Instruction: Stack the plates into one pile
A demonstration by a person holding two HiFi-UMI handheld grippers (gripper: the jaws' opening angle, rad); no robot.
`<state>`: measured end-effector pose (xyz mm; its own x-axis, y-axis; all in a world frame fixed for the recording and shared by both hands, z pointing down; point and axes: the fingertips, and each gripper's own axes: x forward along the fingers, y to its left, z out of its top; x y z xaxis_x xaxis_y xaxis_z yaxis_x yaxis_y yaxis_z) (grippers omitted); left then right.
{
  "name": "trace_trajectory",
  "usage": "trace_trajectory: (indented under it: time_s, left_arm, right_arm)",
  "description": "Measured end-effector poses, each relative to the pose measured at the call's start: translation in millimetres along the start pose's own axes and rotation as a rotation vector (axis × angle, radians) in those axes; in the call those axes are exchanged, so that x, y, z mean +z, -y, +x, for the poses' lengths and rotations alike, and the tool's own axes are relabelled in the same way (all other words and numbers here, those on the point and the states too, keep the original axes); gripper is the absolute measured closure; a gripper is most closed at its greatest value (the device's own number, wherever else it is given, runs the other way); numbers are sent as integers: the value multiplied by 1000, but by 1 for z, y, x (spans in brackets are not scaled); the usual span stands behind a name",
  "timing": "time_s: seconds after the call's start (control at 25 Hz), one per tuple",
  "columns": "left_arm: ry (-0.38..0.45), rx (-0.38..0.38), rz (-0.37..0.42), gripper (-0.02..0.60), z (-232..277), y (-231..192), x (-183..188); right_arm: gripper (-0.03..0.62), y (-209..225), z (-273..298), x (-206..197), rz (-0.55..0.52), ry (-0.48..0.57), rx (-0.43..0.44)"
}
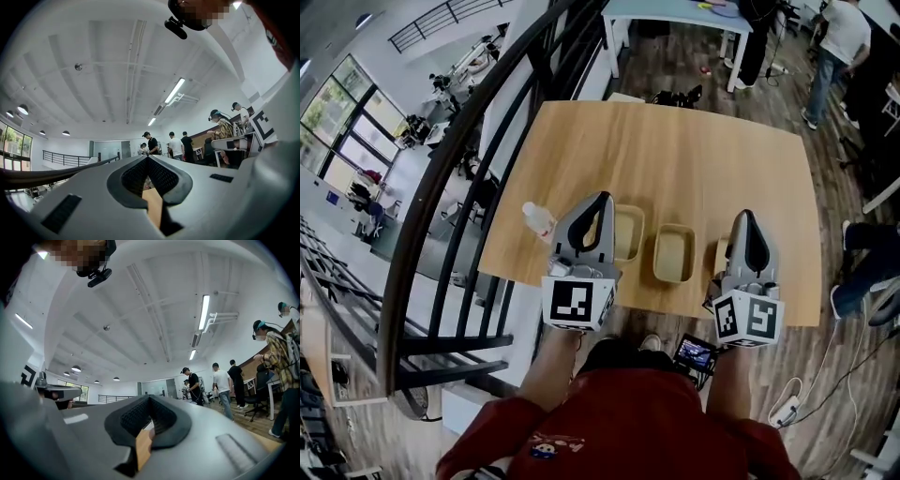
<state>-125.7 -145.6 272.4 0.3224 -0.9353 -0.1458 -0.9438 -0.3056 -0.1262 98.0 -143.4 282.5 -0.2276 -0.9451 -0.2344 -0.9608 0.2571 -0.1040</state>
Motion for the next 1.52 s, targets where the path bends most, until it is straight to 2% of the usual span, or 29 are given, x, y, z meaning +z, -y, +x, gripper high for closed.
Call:
trace_trajectory:
  time_s: [0.28,0.52,0.72,0.92,1.16,1.44,1.52]
  left_arm:
    - [-34,-3,-33,577,38,-33,-30]
    - [-59,-32,-61,577,59,-42,-39]
    - [-79,-31,-65,577,53,-52,-44]
    - [-137,-57,-115,577,71,-59,-76]
    - [-266,-27,-141,575,71,-66,-128]
    - [-439,-64,-207,575,53,-48,-195]
    - [-479,-59,-200,575,46,-46,-212]
  right_arm:
    - [586,-22,50,-23,-21,-35,16]
    - [586,-28,77,-33,-17,-49,20]
    - [586,-45,77,-39,-10,-84,29]
    - [585,-46,103,-77,17,-171,30]
    - [585,-57,109,-131,34,-298,37]
    - [583,-73,88,-204,145,-504,62]
    - [546,-77,82,-225,143,-569,70]
